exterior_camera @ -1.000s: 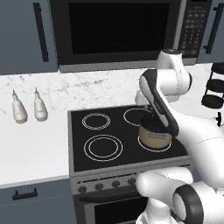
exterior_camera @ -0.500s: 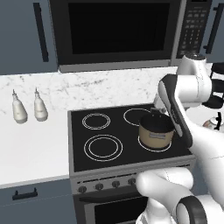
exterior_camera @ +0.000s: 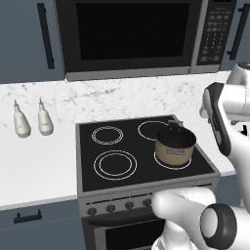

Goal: Pick the kettle from the counter and place it on a stove burner. Then turn the burner on.

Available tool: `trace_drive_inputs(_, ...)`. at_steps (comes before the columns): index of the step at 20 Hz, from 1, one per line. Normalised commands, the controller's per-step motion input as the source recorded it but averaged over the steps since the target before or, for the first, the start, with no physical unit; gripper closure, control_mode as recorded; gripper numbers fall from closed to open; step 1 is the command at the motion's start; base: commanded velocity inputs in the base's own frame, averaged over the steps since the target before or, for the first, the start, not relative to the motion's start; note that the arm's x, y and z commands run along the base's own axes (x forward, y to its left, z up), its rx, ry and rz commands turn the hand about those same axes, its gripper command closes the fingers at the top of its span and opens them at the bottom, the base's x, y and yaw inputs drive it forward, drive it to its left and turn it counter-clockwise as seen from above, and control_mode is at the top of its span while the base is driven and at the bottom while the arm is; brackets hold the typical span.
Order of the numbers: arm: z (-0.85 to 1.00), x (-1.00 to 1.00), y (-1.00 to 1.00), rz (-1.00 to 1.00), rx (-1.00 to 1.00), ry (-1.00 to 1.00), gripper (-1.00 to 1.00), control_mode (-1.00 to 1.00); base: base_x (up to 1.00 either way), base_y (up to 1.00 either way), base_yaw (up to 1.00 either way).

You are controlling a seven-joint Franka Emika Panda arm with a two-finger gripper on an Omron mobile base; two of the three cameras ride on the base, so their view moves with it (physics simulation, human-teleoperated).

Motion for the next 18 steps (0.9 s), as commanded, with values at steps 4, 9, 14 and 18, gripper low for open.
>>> trace_drive_inputs(4,-0.07,0.38,-1.00,-0.16,0.04,0.01,-1.00,-1.00,0.00,0.00,0.00)
trace_drive_inputs(9,-0.04,0.56,-1.00,-0.13,0.04,0.04,-1.00,-1.00,0.00,0.00,0.00)
trace_drive_inputs(14,-0.13,0.66,-0.99,-0.11,0.05,0.03,-1.00,-1.00,0.00,0.00,0.00)
trace_drive_inputs(18,-0.26,0.41,-0.59,-0.05,0.01,0.03,-1.00,-1.00,0.00,0.00,0.00)
